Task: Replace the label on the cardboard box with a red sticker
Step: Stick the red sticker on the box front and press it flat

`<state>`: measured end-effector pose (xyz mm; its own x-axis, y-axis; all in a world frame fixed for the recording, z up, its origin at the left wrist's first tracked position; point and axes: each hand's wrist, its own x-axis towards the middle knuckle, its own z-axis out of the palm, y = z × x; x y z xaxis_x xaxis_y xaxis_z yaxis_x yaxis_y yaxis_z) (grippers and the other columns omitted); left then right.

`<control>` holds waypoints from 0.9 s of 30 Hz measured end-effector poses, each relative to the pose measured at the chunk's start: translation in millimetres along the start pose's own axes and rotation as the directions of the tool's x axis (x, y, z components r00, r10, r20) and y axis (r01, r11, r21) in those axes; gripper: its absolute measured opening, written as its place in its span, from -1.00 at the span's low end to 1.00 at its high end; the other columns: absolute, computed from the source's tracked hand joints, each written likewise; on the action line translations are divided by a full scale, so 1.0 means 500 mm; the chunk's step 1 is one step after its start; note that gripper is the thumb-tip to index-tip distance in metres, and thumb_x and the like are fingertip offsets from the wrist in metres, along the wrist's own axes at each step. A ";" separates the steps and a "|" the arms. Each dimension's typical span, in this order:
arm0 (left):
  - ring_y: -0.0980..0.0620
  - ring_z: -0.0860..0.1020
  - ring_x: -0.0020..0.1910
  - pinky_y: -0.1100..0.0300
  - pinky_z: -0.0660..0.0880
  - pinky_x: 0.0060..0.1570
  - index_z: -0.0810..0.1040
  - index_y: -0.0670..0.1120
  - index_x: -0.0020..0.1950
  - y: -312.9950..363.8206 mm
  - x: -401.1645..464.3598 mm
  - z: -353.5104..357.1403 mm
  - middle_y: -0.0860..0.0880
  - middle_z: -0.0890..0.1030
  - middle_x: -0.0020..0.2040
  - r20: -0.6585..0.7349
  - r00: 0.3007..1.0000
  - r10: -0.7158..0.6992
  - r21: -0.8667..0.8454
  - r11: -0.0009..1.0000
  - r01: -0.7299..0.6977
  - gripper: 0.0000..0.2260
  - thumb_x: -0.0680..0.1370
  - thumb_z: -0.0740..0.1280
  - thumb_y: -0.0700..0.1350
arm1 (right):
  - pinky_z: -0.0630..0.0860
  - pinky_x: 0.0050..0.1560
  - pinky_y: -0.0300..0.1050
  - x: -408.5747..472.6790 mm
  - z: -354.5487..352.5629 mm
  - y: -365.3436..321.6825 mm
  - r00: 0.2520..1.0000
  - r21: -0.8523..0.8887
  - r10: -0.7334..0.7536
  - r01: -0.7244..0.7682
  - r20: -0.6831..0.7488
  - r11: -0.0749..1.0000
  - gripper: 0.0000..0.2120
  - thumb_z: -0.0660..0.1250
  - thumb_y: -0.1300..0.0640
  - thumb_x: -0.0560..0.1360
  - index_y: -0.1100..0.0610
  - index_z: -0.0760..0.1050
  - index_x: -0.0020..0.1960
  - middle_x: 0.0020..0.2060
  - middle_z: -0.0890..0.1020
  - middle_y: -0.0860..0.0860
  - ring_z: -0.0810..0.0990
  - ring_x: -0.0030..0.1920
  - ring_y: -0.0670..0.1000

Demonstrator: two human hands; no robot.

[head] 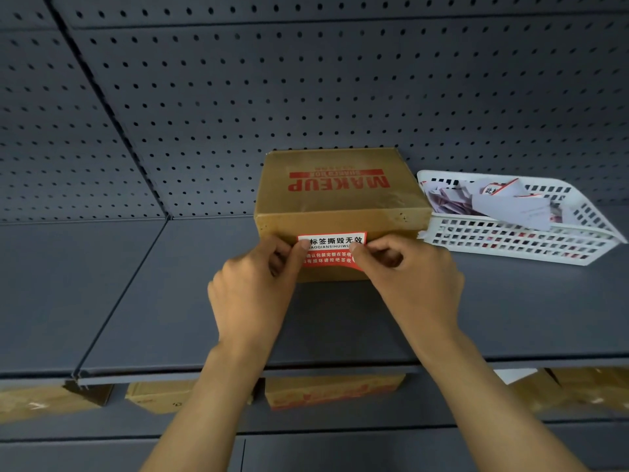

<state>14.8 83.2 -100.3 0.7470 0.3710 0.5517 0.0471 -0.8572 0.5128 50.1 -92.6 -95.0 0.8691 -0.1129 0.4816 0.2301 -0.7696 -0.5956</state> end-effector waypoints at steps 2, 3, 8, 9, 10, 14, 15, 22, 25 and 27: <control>-0.02 0.58 -0.48 0.10 0.54 -0.45 0.63 0.01 -0.25 -0.004 0.004 -0.005 0.07 0.61 -0.44 0.000 1.000 0.008 0.023 1.000 -0.008 -0.63 0.51 0.36 0.28 | 0.56 -0.34 -0.15 0.004 -0.006 0.001 0.999 -0.062 -0.033 0.033 -0.013 0.998 -0.63 0.39 -0.37 0.39 -0.09 0.71 -0.20 -0.34 0.73 -0.16 0.68 -0.30 -0.08; -0.02 0.58 -0.47 0.10 0.54 -0.45 0.63 0.01 -0.25 -0.006 0.006 -0.008 0.07 0.61 -0.45 0.000 1.000 0.013 0.032 0.999 -0.013 -0.63 0.51 0.36 0.28 | 0.56 -0.33 -0.14 0.007 -0.009 0.003 0.999 -0.095 -0.035 0.033 -0.013 0.995 -0.59 0.37 -0.40 0.37 -0.08 0.70 -0.23 -0.35 0.72 -0.16 0.68 -0.30 -0.05; 0.04 0.46 -0.17 0.12 0.46 -0.31 0.62 -0.05 -0.21 -0.013 0.015 -0.020 0.04 0.51 -0.22 -0.117 0.977 0.176 -0.042 0.982 -0.182 -0.77 0.50 0.47 0.09 | 0.57 -0.39 -0.07 0.002 -0.015 0.006 0.996 -0.091 -0.089 0.089 -0.005 0.992 -0.50 0.36 -0.43 0.36 0.00 0.66 -0.36 -0.49 0.65 -0.10 0.65 -0.41 -0.01; 0.02 0.42 -0.06 0.15 0.44 -0.18 0.62 -0.07 -0.12 -0.011 0.020 -0.019 -0.01 0.49 -0.11 -0.124 0.970 0.209 -0.053 0.975 -0.216 -0.78 0.48 0.49 0.07 | 0.55 -0.42 -0.07 -0.001 -0.009 -0.003 0.993 -0.083 -0.117 0.117 0.003 0.990 -0.48 0.35 -0.43 0.36 0.02 0.64 -0.39 -0.53 0.62 -0.09 0.62 -0.45 -0.01; -0.02 0.40 0.04 0.14 0.43 -0.04 0.61 -0.08 0.00 -0.008 0.027 -0.017 -0.06 0.48 0.00 -0.104 0.966 0.235 -0.040 0.970 -0.240 -0.72 0.46 0.50 0.08 | 0.53 -0.44 -0.08 -0.003 -0.002 -0.014 0.990 -0.079 -0.144 0.144 0.015 0.986 -0.45 0.33 -0.45 0.36 0.03 0.63 -0.41 -0.55 0.60 -0.08 0.60 -0.47 -0.01; -0.17 0.36 0.42 -0.04 0.36 0.36 0.44 -0.03 0.40 -0.012 0.055 -0.007 -0.10 0.45 0.32 0.057 0.953 0.297 -0.002 0.955 -0.297 -0.42 0.46 0.47 0.16 | 0.40 -0.50 -0.16 0.011 0.021 -0.039 0.976 -0.125 -0.214 0.216 0.026 0.968 -0.38 0.29 -0.49 0.37 0.05 0.59 -0.45 -0.61 0.54 -0.03 0.51 -0.54 0.02; -0.15 0.38 0.42 -0.06 0.38 0.35 0.46 -0.01 0.41 -0.015 0.059 -0.007 -0.08 0.46 0.34 0.070 0.955 0.289 -0.009 0.957 -0.289 -0.43 0.46 0.46 0.17 | 0.34 -0.49 -0.18 0.016 0.021 -0.037 0.977 -0.140 -0.214 0.215 0.019 0.967 -0.39 0.31 -0.47 0.36 0.06 0.59 -0.45 -0.62 0.53 -0.02 0.50 -0.54 0.04; 0.00 0.43 0.34 0.24 0.40 0.15 0.58 0.05 0.33 -0.028 0.079 -0.013 -0.04 0.42 0.32 0.137 0.964 0.229 -0.194 0.960 -0.201 -0.56 0.46 0.50 0.03 | 0.43 -0.42 -0.14 0.039 -0.009 0.001 0.990 -0.158 -0.135 0.129 -0.030 0.979 -0.43 0.30 -0.49 0.33 0.01 0.65 -0.39 -0.55 0.61 -0.04 0.58 -0.45 0.06; -0.01 0.39 0.37 0.39 0.27 0.24 0.56 0.06 0.34 -0.034 0.085 -0.016 -0.03 0.36 0.32 0.196 0.947 0.255 -0.226 0.951 -0.209 -0.58 0.48 0.50 -0.07 | 0.53 -0.40 -0.03 0.042 -0.017 0.020 0.994 -0.132 -0.105 0.101 -0.025 0.986 -0.41 0.27 -0.49 0.34 0.03 0.63 -0.39 -0.55 0.60 -0.03 0.58 -0.45 0.07; 0.01 0.37 0.37 0.43 0.25 0.25 0.53 0.08 0.36 -0.037 0.086 -0.020 0.00 0.33 0.32 0.237 0.932 0.273 -0.240 0.946 -0.216 -0.55 0.48 0.49 -0.06 | 0.54 -0.40 0.01 0.041 -0.021 0.028 0.993 -0.119 -0.110 0.105 -0.031 0.987 -0.41 0.27 -0.47 0.36 0.05 0.62 -0.40 -0.56 0.59 -0.03 0.56 -0.47 0.08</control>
<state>39.3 118.6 -79.4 0.8663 0.0272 0.4989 -0.2765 -0.8056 0.5239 66.5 -112.4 -86.9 0.8245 -0.0473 0.5639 0.2668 -0.8463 -0.4611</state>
